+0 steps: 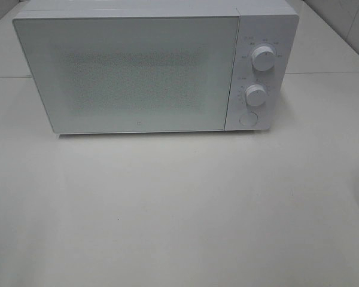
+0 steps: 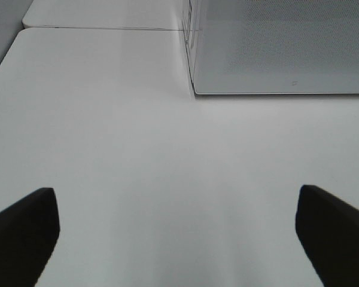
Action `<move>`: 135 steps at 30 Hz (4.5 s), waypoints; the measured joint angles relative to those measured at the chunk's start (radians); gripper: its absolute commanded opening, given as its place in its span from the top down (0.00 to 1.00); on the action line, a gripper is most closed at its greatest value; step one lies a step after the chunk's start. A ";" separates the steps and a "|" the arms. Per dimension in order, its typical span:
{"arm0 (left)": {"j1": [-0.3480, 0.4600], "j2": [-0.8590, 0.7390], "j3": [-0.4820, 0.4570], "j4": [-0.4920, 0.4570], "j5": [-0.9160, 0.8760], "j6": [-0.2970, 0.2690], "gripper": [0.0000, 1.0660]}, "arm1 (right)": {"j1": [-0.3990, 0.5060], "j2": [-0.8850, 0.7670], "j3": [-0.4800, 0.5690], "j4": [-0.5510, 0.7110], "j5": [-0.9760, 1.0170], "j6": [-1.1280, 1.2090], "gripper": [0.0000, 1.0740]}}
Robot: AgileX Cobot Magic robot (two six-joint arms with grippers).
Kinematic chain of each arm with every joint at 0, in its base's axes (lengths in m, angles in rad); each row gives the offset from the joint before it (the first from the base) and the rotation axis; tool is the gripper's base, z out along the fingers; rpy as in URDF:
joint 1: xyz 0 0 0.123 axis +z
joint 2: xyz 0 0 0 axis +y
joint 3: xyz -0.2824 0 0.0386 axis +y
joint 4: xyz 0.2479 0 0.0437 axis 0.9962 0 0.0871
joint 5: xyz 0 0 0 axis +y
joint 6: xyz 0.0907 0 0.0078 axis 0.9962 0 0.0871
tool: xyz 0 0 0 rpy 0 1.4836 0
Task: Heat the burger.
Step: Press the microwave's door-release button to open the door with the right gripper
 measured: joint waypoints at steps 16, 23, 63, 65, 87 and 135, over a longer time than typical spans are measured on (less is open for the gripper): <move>0.000 0.000 0.000 0.000 0.000 0.000 0.02 | 0.000 0.367 0.129 -0.075 -0.905 0.007 1.00; 0.000 0.000 0.000 0.000 0.000 0.000 0.02 | 0.000 0.497 0.202 -0.075 -1.115 0.075 1.00; 0.000 0.000 0.000 0.000 0.000 0.000 0.02 | 0.000 1.243 0.311 -0.250 -1.788 0.288 1.00; 0.000 0.000 0.000 0.000 0.000 0.000 0.02 | 0.013 1.298 0.311 -0.250 -1.788 0.308 1.00; 0.000 0.000 0.000 0.000 0.000 0.000 0.02 | 0.214 1.605 0.241 -0.128 -1.863 0.917 1.00; 0.000 0.000 0.000 0.000 0.000 0.000 0.02 | 0.386 2.054 -0.181 0.389 -1.813 1.384 1.00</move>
